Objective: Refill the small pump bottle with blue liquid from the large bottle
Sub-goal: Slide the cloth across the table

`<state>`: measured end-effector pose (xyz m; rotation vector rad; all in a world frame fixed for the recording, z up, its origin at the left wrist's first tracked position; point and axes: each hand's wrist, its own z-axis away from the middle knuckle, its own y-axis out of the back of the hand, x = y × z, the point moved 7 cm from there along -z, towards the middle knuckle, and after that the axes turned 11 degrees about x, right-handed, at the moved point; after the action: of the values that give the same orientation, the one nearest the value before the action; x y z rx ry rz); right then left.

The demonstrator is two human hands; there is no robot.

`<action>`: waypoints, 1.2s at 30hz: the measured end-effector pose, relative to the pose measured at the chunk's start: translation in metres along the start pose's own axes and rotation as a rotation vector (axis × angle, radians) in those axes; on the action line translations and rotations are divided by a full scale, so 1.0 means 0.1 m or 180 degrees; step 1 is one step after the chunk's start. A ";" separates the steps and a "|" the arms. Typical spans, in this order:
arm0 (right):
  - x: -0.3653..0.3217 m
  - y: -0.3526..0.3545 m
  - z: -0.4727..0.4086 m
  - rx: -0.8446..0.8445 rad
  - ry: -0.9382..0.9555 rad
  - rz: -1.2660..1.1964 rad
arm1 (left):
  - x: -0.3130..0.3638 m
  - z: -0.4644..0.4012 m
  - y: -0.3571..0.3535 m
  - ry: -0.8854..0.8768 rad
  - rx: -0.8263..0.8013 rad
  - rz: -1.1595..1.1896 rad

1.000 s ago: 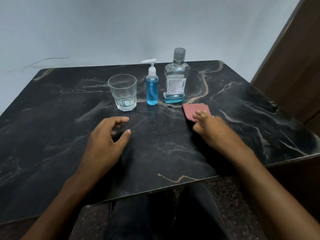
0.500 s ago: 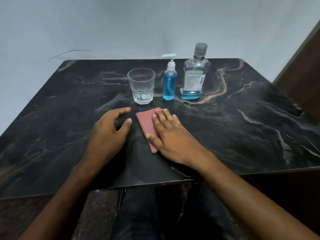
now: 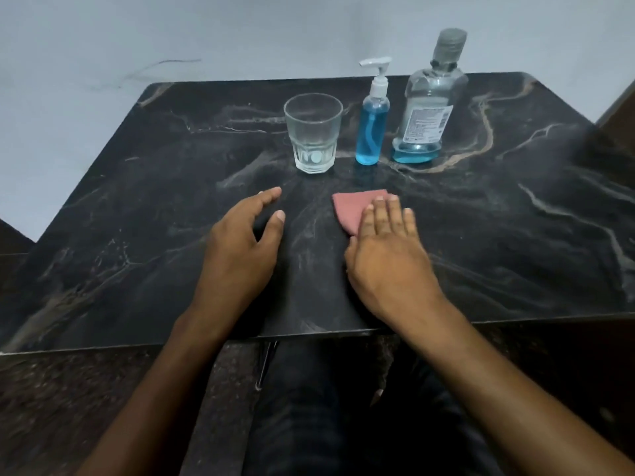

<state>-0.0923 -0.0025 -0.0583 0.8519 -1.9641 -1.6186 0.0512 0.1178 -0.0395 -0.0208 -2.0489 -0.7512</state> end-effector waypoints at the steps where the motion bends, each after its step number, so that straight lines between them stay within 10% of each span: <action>1: -0.18 0.00 0.04 0.0027 0.0223 -0.0243 | 0.03 0.00 -0.05 -0.0023 -0.0024 0.0019; 6: -0.65 -0.01 0.22 -0.0017 0.1070 -0.1022 | 0.16 0.01 -0.25 -0.0027 -0.0193 0.0183; 16: 1.29 0.13 0.07 0.0265 -0.1106 -0.0545 | 0.32 0.06 -0.48 -0.0243 -0.0507 -0.0095; 23: 0.04 -0.01 0.14 0.0068 0.0637 -0.0801 | 0.38 0.06 -0.56 -0.0306 -0.0526 -0.0121; 30: 1.30 0.11 0.02 0.0172 -0.0905 -0.0210 | 0.32 0.07 -0.44 -0.0321 -0.0455 -0.0179; 36: 0.10 0.02 0.20 0.0369 0.0521 -0.0763 | 0.40 0.13 -0.53 -0.0349 -0.0478 -0.0144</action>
<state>-0.1136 0.0043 -0.0607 1.2659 -1.9138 -1.5168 0.0026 0.0710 -0.0406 -0.1034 -2.0979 -0.9496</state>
